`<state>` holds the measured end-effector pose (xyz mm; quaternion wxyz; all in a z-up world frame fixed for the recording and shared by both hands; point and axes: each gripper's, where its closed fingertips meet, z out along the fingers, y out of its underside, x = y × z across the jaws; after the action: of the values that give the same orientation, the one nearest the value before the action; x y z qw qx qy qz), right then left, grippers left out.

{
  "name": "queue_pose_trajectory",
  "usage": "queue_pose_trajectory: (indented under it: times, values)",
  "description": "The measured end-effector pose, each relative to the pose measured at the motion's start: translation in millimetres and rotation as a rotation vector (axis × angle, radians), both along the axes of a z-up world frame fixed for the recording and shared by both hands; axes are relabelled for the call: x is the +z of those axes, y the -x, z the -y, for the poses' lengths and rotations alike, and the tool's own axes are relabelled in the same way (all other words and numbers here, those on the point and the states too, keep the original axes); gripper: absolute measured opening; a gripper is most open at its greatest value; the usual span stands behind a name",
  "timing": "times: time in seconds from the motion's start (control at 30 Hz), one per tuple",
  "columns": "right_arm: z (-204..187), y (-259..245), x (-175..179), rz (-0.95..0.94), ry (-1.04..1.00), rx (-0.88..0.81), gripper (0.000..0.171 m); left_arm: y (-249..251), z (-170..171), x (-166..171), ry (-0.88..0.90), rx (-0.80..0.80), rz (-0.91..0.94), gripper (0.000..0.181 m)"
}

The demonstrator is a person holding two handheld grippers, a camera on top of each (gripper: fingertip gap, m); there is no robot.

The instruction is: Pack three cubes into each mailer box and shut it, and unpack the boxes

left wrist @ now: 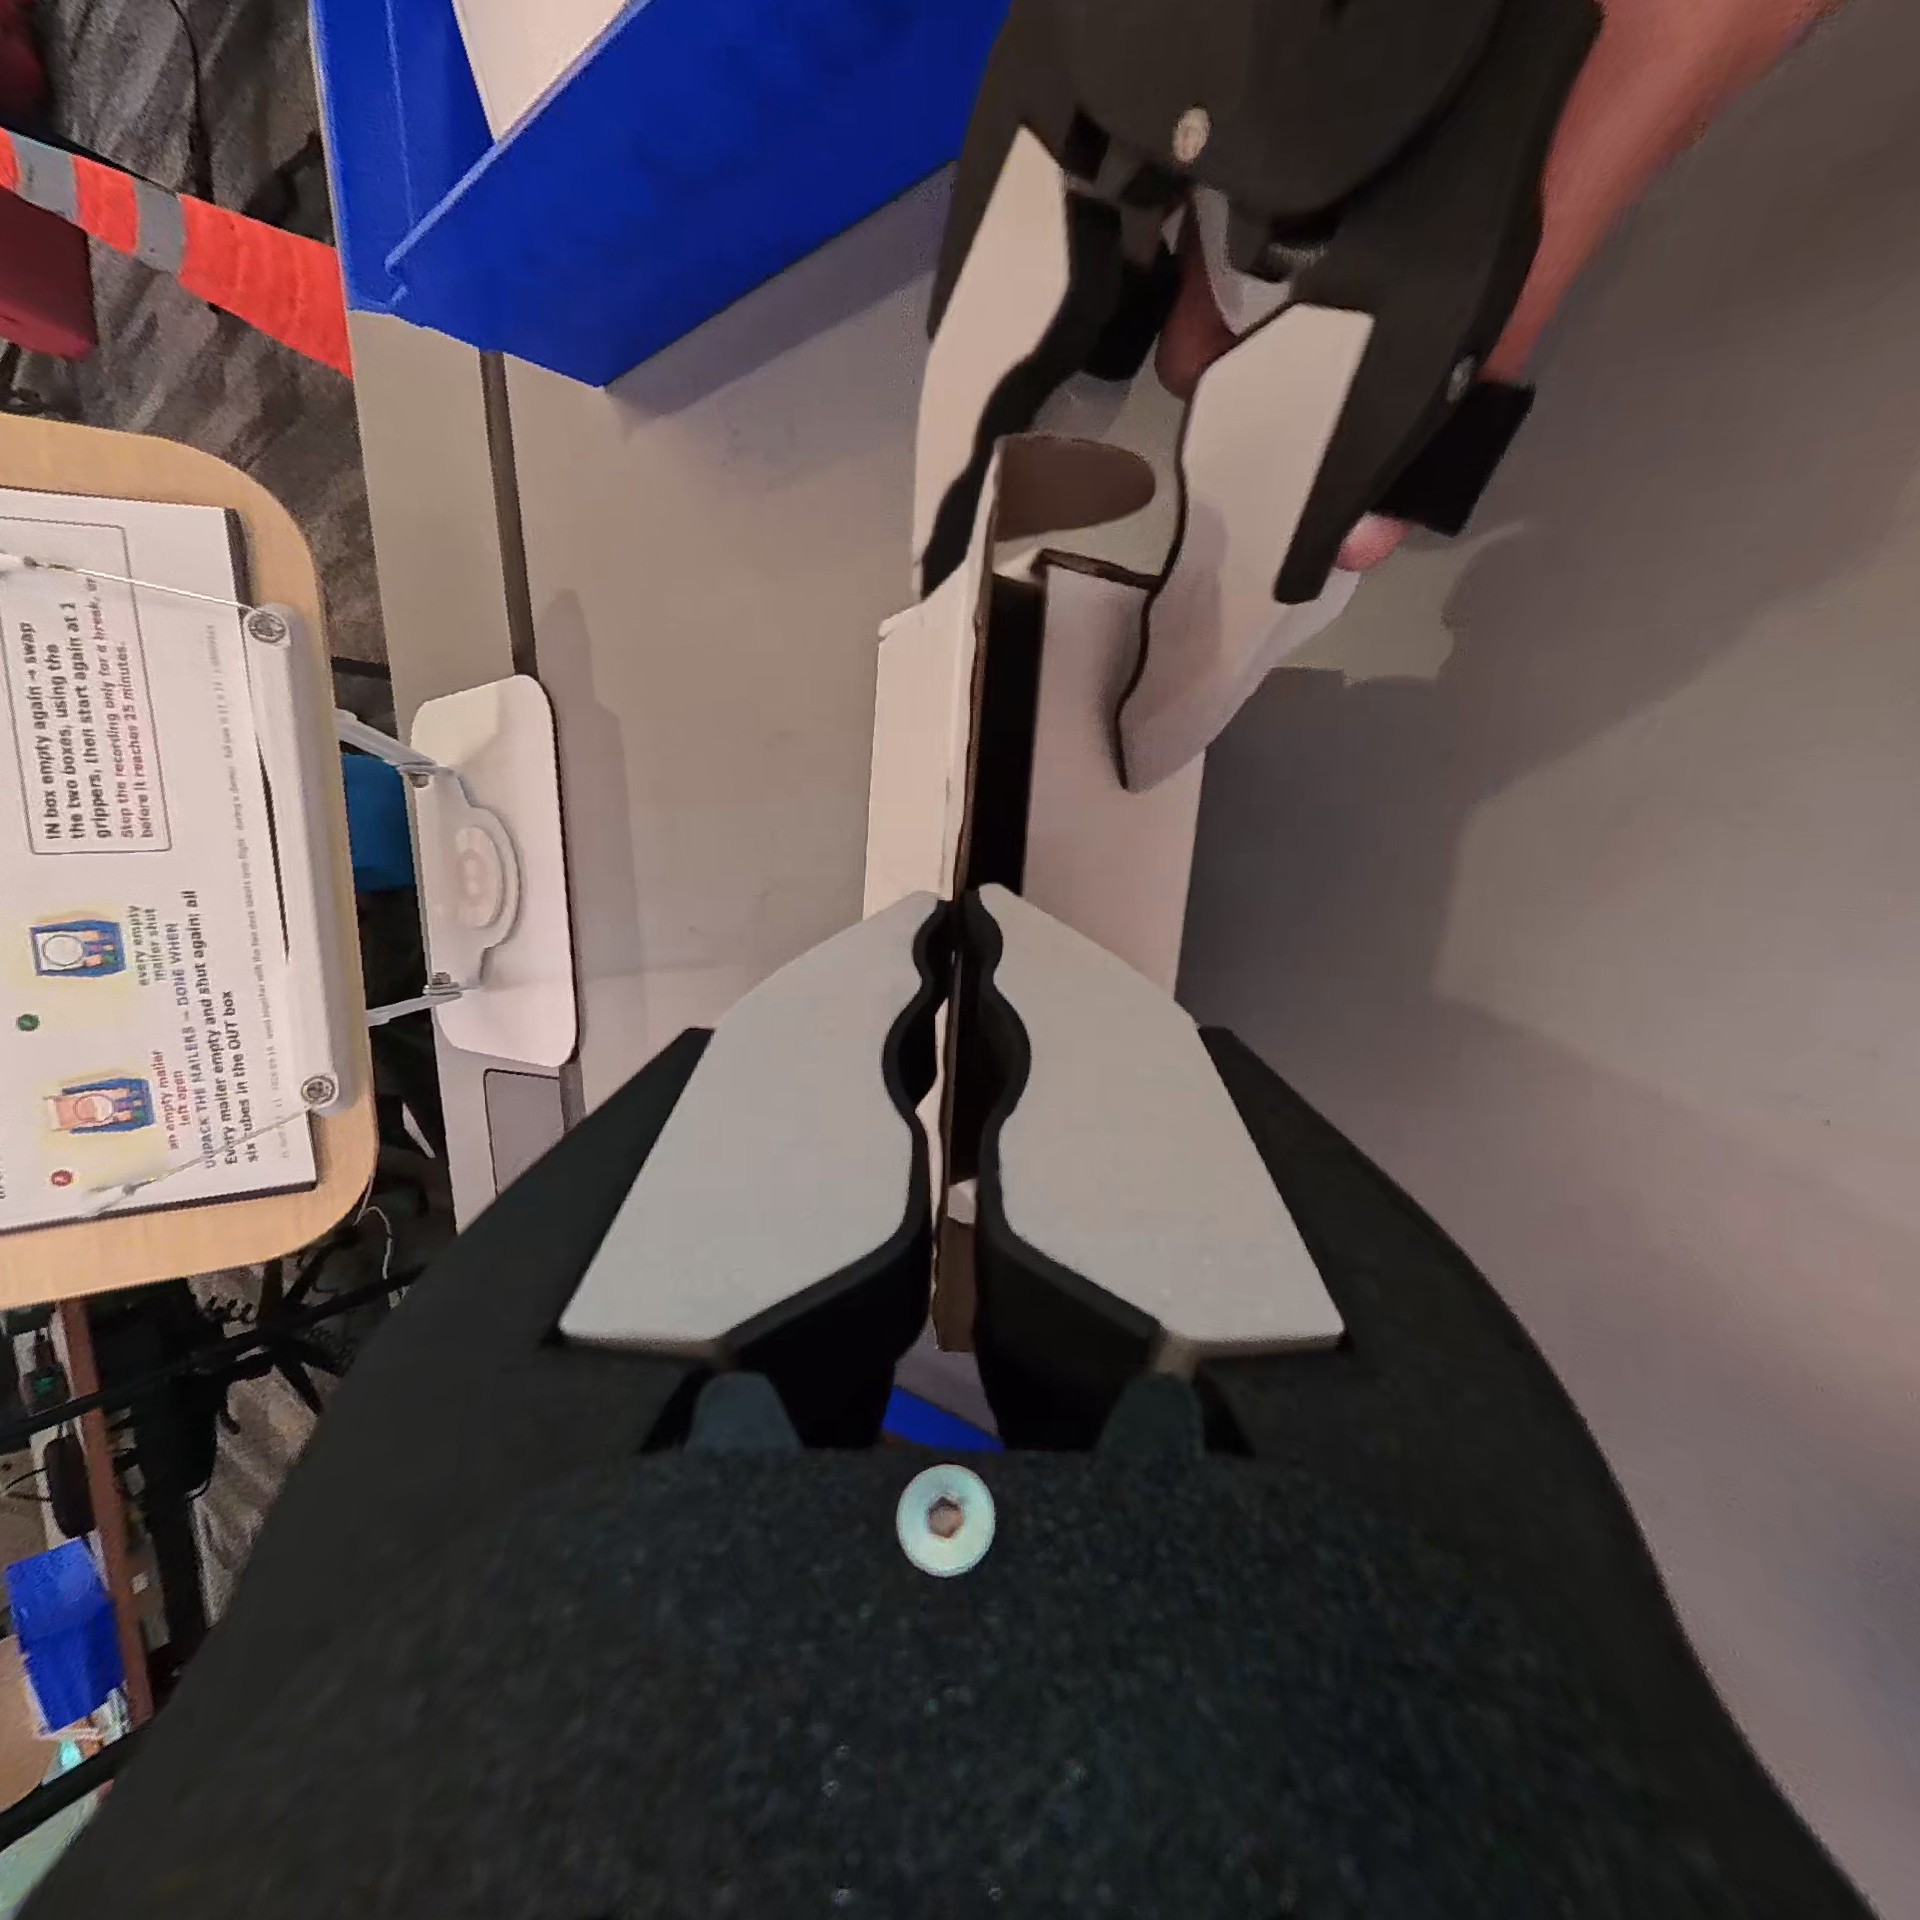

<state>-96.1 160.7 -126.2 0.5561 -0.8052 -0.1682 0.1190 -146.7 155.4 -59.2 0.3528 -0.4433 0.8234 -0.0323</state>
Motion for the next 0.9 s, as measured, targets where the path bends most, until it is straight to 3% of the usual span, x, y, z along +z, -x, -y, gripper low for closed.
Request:
queue_pose_trajectory:
  times: [0.23,0.33,0.5,0.7,0.9]
  values:
    - [14.3,13.2,-18.4,0.114,0.044,0.048,0.072,-1.3,-12.6,29.9,0.03,0.032,0.079,0.001]
    - [17.5,13.7,-17.6,0.102,0.044,0.065,0.061,-6.3,-31.0,40.6,-0.023,0.048,0.085,0.001]
    - [17.8,15.3,-19.5,0.141,0.063,0.083,0.063,-30.7,-78.7,44.1,-0.074,0.111,0.052,0.002]
    - [18.7,13.8,-21.1,0.172,0.045,0.075,0.063,-69.1,-141.5,-5.0,-0.046,0.184,-0.097,0.002]
    - [18.6,17.7,-18.7,0.126,0.041,0.086,0.057,-100.2,-157.9,-62.2,0.015,0.205,-0.198,0.005]
